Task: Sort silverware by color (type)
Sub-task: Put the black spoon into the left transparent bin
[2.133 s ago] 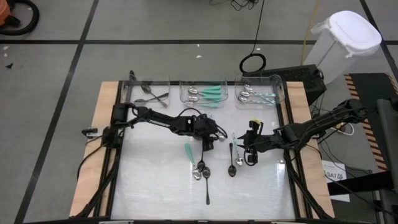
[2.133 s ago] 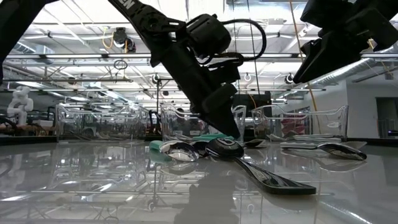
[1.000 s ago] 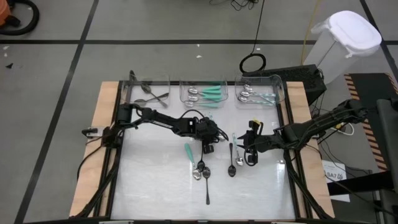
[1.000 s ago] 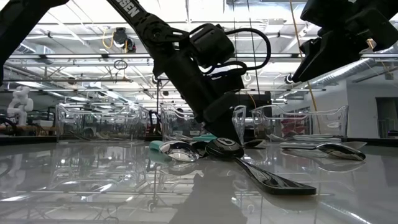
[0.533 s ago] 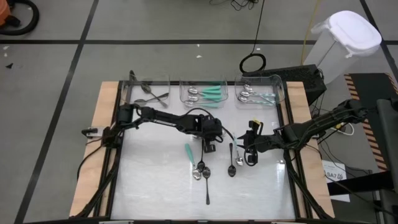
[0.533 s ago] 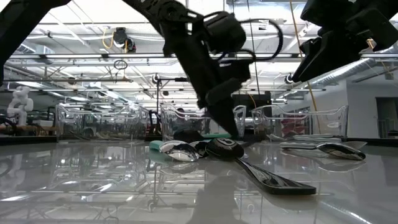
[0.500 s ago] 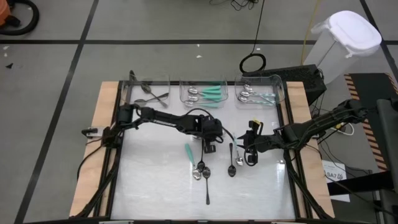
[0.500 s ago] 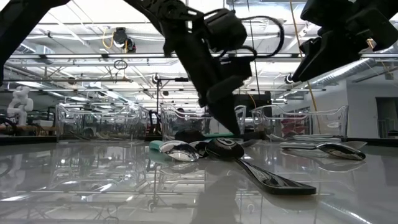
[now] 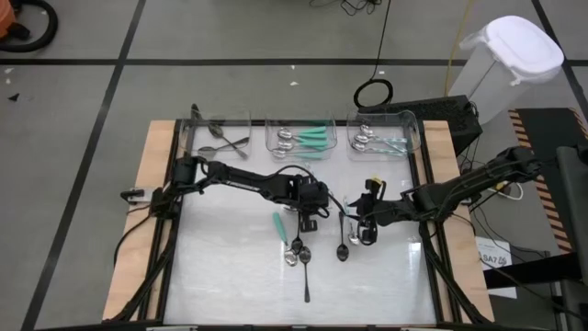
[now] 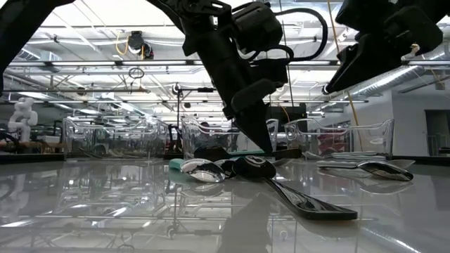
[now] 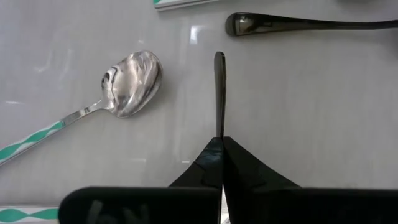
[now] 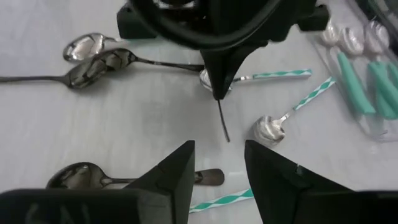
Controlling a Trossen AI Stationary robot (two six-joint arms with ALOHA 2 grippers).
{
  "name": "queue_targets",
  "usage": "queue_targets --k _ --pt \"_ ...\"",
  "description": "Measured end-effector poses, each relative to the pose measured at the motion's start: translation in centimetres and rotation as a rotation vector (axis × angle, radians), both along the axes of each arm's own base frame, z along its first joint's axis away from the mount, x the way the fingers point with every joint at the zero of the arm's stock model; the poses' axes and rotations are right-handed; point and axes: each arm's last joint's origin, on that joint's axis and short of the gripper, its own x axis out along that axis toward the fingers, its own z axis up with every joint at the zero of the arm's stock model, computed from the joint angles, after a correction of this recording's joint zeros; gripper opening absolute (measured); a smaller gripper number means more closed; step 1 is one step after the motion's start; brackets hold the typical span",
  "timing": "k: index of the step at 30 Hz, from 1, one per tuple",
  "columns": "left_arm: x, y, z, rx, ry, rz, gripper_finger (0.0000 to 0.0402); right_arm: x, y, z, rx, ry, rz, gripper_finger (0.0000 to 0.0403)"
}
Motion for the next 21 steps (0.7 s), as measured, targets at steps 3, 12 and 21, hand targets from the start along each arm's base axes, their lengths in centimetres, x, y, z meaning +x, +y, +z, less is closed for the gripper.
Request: queue_targets --k 3,12,21 --pt "0.0 0.0 0.0 0.0 -0.001 0.0 0.0001 0.7 0.2 -0.9 0.0 0.025 -0.019 0.0141" --pt "0.0 0.0 0.1 -0.001 -0.004 0.001 0.0001 3.6 0.2 -3.8 -0.11 0.064 -0.002 0.0165" --pt "0.0 0.0 0.1 0.001 -0.006 -0.004 0.0001 4.4 -0.5 -5.2 -0.141 0.104 -0.036 0.0178"
